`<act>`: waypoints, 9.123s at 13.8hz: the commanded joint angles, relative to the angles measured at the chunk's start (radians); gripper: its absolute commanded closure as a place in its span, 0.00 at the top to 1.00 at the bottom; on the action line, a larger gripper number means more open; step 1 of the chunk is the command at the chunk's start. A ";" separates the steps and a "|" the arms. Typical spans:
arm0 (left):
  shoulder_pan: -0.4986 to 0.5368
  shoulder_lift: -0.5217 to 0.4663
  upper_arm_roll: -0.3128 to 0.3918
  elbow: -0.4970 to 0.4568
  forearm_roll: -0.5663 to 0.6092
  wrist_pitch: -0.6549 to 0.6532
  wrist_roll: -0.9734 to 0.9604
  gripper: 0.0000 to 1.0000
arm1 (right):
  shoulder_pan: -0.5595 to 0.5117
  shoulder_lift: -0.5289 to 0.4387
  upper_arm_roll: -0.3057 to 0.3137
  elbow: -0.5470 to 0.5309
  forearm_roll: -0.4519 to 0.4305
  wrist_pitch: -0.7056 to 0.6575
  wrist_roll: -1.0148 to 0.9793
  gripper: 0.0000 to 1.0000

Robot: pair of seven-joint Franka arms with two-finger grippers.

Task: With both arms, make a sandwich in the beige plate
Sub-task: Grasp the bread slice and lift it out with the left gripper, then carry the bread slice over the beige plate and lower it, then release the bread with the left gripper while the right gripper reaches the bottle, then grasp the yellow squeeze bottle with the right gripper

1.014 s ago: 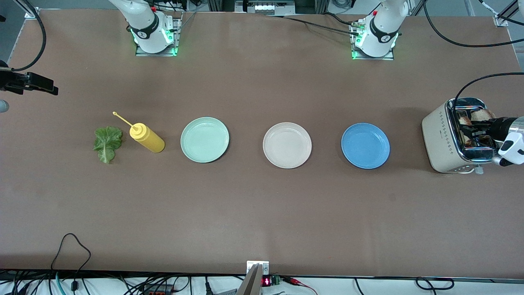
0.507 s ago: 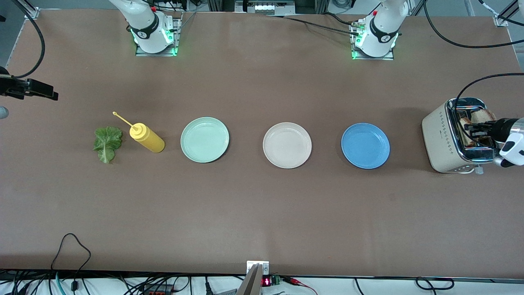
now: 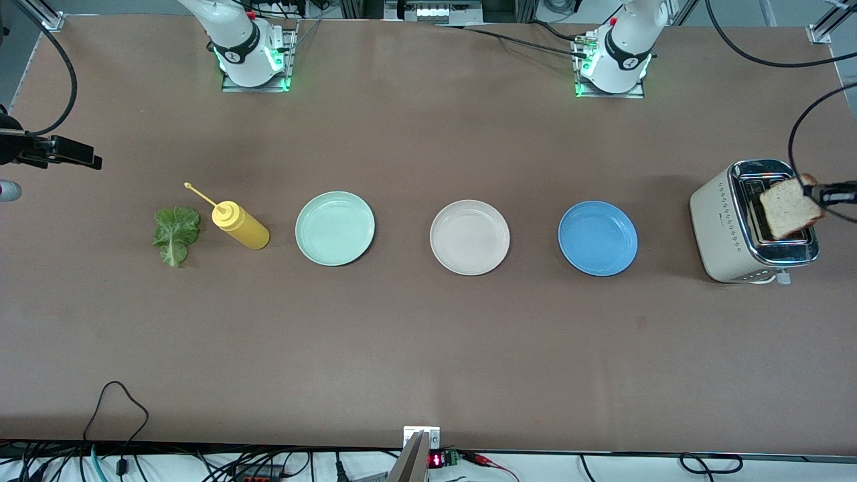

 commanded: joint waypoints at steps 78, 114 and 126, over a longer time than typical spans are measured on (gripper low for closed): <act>-0.281 0.034 -0.281 -0.451 -0.451 0.740 -0.291 1.00 | -0.088 0.036 0.013 -0.227 0.206 0.135 -0.598 1.00; -0.281 -0.373 -0.022 -0.350 -0.024 0.464 -0.226 1.00 | -0.320 0.415 0.087 -0.530 0.989 0.292 -2.359 1.00; -0.278 -0.353 -0.024 -0.297 -0.026 0.461 -0.216 1.00 | -0.309 0.458 0.102 -0.518 1.049 0.304 -2.410 1.00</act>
